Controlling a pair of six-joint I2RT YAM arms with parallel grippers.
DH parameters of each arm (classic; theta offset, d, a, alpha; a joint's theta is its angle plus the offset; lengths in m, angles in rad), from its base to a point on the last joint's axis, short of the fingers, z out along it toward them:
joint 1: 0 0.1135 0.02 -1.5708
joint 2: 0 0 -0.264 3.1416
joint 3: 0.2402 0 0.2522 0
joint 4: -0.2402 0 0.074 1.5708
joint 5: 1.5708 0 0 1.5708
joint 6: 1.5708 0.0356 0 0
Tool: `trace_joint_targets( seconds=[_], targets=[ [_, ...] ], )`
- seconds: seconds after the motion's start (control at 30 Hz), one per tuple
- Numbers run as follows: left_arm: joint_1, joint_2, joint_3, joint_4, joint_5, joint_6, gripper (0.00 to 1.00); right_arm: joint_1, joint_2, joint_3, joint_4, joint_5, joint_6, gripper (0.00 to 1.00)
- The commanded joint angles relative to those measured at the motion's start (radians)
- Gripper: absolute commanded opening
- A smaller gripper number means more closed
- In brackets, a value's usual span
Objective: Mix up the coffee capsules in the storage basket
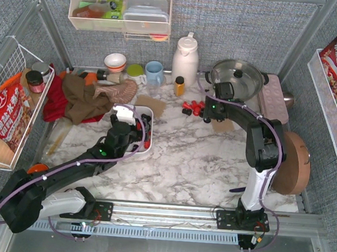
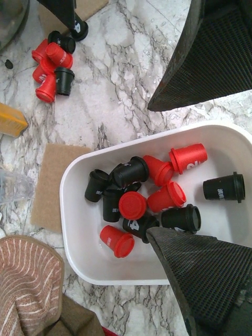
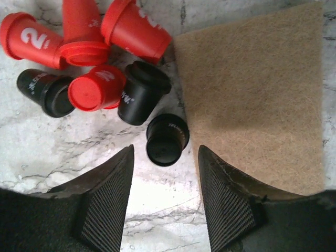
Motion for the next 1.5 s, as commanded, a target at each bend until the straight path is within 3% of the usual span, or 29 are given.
trace_joint_targets(
  seconds=[0.0,0.43,0.87,1.13,1.47],
  targets=[
    [0.001,0.014,-0.003,0.05,0.02,0.008,0.99,-0.009,0.018,0.02,0.015,-0.025,0.01,0.56],
    [0.001,0.04,-0.001,0.081,0.032,-0.001,0.99,-0.017,0.063,0.061,0.009,-0.048,-0.004,0.49],
    [0.001,0.051,-0.011,0.176,-0.003,-0.078,0.99,-0.019,0.046,0.046,0.008,-0.059,0.001,0.29],
    [0.001,0.014,-0.072,0.231,0.057,0.006,0.99,-0.018,-0.04,0.003,0.005,-0.075,0.0,0.22],
    [0.001,0.015,-0.087,0.268,0.132,-0.011,0.99,-0.008,-0.24,-0.084,-0.032,-0.071,-0.007,0.2]
  ],
)
